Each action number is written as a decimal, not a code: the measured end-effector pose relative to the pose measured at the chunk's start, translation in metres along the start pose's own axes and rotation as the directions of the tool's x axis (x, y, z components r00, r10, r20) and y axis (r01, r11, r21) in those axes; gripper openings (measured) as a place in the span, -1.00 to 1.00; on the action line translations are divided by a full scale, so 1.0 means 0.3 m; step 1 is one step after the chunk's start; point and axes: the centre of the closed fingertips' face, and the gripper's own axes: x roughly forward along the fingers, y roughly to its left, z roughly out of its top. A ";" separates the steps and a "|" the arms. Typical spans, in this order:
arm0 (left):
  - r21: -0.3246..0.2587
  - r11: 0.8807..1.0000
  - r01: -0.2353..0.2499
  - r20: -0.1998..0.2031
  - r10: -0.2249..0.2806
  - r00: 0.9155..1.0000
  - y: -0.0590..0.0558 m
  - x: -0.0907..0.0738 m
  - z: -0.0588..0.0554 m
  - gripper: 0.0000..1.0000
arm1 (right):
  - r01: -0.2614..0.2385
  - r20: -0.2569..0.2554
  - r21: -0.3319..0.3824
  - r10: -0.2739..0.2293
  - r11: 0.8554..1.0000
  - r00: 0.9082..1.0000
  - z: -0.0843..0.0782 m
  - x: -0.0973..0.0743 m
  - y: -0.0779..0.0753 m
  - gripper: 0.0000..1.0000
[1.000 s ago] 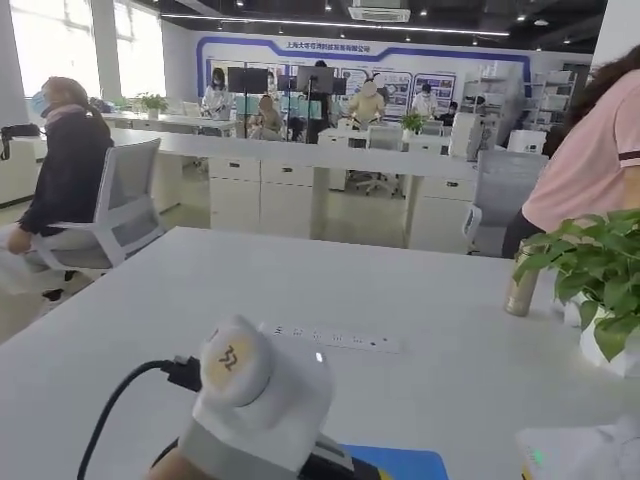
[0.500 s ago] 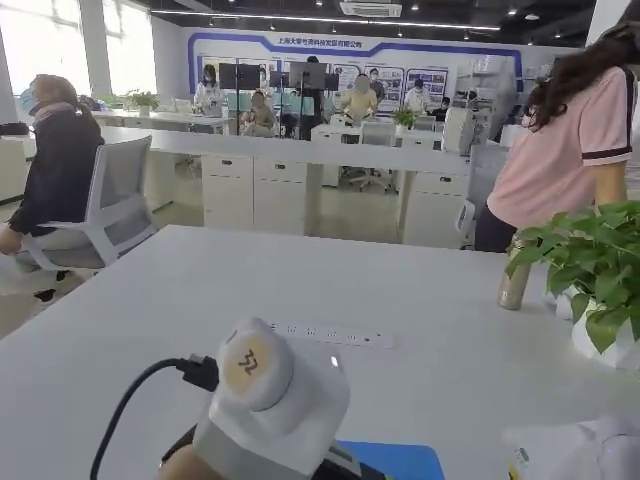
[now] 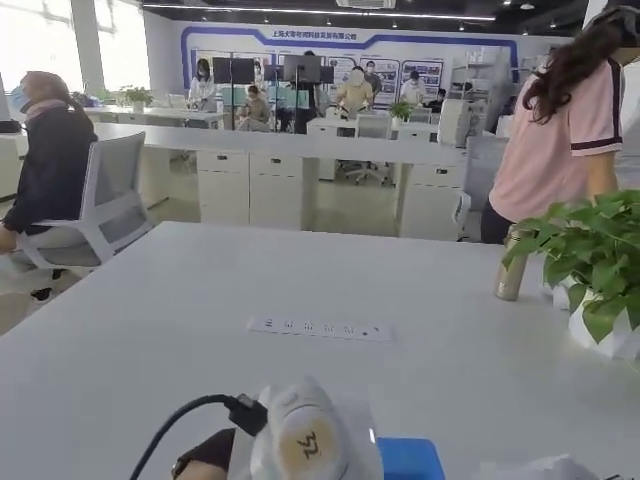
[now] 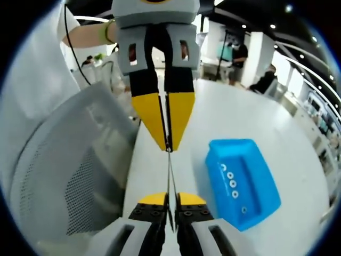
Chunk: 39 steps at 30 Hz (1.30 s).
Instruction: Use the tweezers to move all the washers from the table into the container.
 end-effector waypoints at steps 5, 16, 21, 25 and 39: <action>-0.005 0.999 0.032 0.005 -0.032 0.999 -0.005 0.009 -0.003 -1.00 | 0.013 -0.009 -0.009 -0.013 1.000 1.000 -0.007 0.013 0.005 -0.98; 0.009 1.000 0.017 -0.046 -0.017 0.999 0.027 0.017 -0.013 -1.00 | 0.029 0.026 0.011 -0.029 1.000 0.999 -0.001 0.007 -0.016 -0.97; 0.019 1.000 0.022 -0.080 -0.020 0.997 0.031 0.025 -0.040 -1.00 | 0.030 0.033 0.014 -0.031 0.999 0.999 -0.002 0.018 -0.016 -0.95; 0.009 0.999 0.038 -0.121 -0.037 0.992 0.024 0.048 -0.076 -1.00 | 0.021 0.027 0.022 -0.021 1.000 0.999 -0.016 0.046 -0.007 -0.93; 0.010 0.998 0.065 -0.208 -0.062 0.976 0.004 0.083 -0.161 -1.00 | 0.023 0.086 0.158 -0.037 0.987 0.996 -0.048 0.096 0.015 -0.82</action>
